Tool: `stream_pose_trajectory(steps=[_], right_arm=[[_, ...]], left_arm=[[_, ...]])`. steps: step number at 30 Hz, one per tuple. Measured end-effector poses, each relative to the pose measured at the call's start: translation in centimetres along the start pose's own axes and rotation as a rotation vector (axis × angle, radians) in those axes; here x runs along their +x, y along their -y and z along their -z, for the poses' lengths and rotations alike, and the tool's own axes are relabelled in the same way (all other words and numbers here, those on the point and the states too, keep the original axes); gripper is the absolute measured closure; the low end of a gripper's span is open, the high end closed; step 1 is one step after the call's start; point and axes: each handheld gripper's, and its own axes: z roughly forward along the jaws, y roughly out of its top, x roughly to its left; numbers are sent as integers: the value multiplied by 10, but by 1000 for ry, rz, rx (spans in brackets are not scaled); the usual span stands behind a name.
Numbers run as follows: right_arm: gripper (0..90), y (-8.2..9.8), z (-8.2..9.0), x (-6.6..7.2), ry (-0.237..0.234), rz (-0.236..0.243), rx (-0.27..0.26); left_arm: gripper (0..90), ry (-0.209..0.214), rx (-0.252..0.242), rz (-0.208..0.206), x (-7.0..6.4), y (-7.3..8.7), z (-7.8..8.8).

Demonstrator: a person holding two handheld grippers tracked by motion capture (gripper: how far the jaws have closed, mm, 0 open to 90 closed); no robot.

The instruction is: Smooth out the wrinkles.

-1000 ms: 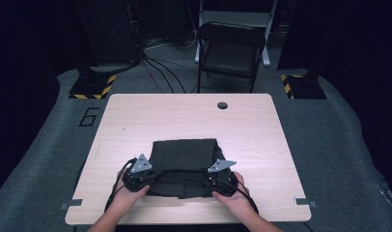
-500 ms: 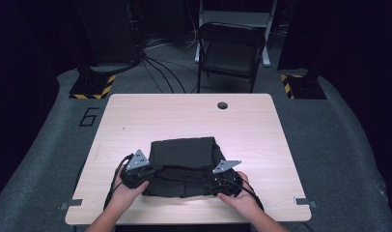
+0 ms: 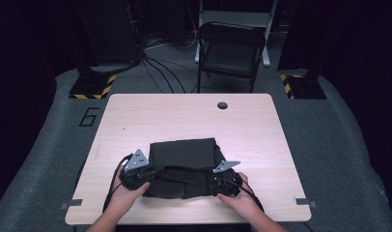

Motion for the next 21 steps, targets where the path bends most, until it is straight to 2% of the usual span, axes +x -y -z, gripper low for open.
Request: stream_pose_trajectory(steps=[4,9,15,16,17,19,21], right_arm=[[428,0,0,1,4,2,0],[429,0,0,1,1,-5,-1],[431,0,1,0,-11,-18,11],[431,0,1,0,-15,-15,11],[431,0,1,-3,-21,8,7],[430,0,1,-4,-33,-1,9],[430,0,2,-3,-40,-22,10]], left_arm=[[854,22,-2,-10,-9,-1,5],[854,36,50,-31,-18,14,2],[853,55,104,1,-14,40,-8],[852,59,112,-2,-13,42,-10],[852,56,124,-3,-13,44,-11],[850,63,137,-4,-12,47,-14],[847,73,150,14,-12,51,-17]])
